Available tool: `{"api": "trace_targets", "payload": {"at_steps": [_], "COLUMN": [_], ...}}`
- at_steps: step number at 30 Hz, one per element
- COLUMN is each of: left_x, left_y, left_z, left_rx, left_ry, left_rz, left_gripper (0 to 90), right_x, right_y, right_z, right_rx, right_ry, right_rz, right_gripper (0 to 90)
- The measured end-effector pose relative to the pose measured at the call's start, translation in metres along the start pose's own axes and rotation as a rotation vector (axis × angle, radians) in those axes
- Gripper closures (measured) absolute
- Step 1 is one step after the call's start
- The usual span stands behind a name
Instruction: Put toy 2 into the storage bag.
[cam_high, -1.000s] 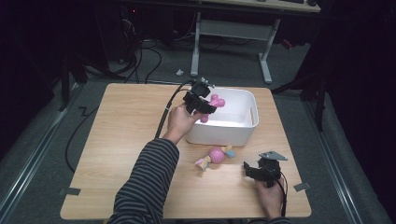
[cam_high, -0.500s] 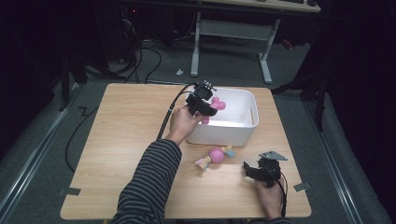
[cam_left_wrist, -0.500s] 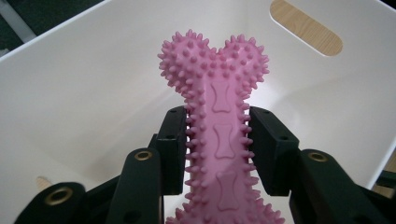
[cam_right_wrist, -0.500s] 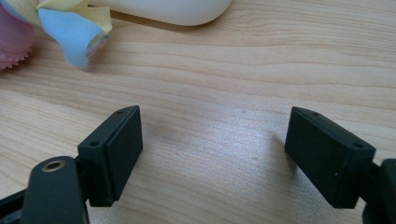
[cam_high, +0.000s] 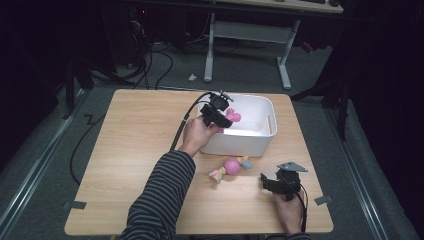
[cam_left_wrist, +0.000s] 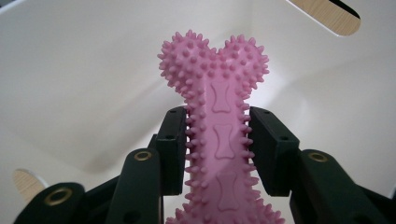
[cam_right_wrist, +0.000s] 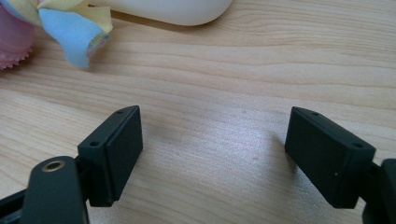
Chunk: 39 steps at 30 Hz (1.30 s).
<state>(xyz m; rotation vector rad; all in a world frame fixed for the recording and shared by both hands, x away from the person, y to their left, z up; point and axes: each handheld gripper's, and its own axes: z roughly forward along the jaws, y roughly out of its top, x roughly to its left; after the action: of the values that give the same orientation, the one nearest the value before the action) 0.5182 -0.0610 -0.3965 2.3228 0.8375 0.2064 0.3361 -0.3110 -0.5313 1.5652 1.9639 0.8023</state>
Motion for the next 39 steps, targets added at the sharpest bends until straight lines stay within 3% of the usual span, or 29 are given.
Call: {"api": "trace_targets", "payload": {"at_steps": [11, 15, 23, 28, 39], "left_x": [-0.001, -0.002, -0.010, -0.011, -0.001], "left_y": [-0.001, 0.000, -0.001, -0.006, -0.027], "left_z": [0.003, 0.001, -0.021, -0.042, -0.071], "left_rx": [0.019, 0.006, -0.058, -0.103, -0.167], "left_ry": [0.009, 0.002, -0.017, -0.003, 0.041], "left_rz": [-0.005, -0.012, 0.013, 0.029, 0.011], "left_gripper": [57.2, 49.6, 41.2, 37.8, 32.3], "right_x": [0.000, 0.000, 0.000, 0.000, 0.000], "right_y": [0.000, 0.000, 0.000, 0.000, 0.000], "right_z": [0.000, 0.000, 0.000, 0.000, 0.000], "right_rx": [0.000, 0.001, 0.000, -0.001, 0.002], "right_ry": [0.000, 0.000, 0.001, 0.002, 0.001], "right_rz": [0.001, 0.002, -0.002, 0.000, 0.001], "right_gripper": [19.1, 19.1, 19.2, 19.3, 19.3]}}
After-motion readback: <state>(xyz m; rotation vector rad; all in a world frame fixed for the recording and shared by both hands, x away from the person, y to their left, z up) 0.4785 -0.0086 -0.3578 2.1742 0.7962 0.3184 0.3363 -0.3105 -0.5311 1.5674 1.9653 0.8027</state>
